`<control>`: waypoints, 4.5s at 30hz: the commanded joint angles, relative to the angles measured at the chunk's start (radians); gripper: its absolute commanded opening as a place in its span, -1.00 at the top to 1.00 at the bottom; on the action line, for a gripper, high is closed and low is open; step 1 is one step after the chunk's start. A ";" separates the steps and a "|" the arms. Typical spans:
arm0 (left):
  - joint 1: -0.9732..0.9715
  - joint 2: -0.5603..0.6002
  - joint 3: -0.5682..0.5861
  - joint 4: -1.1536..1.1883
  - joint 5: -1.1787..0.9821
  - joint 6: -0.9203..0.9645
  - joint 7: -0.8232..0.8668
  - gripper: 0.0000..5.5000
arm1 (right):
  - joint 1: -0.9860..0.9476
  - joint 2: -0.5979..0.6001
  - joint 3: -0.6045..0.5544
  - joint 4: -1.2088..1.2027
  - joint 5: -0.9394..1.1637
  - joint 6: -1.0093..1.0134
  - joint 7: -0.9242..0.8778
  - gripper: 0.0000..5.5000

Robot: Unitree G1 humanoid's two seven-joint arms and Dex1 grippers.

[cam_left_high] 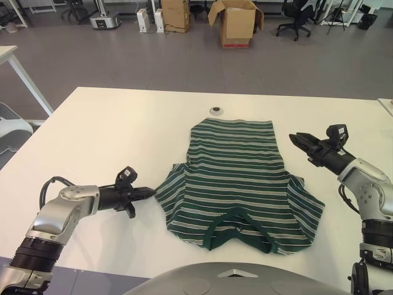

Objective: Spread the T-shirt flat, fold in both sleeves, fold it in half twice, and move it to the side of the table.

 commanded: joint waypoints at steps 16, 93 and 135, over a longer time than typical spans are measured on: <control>-0.452 0.078 -0.036 0.140 0.087 -0.006 -0.297 0.99 | 0.031 0.014 -0.034 0.006 -0.006 -0.024 -0.011 0.40; -0.274 -0.265 0.103 -0.111 -0.103 0.111 0.196 0.64 | 0.166 -0.057 0.233 -0.353 0.214 0.376 0.111 0.65; -0.176 0.025 -0.782 0.417 0.652 -1.639 -0.168 1.00 | 0.470 -0.586 0.752 -0.193 -0.369 -1.138 0.355 0.99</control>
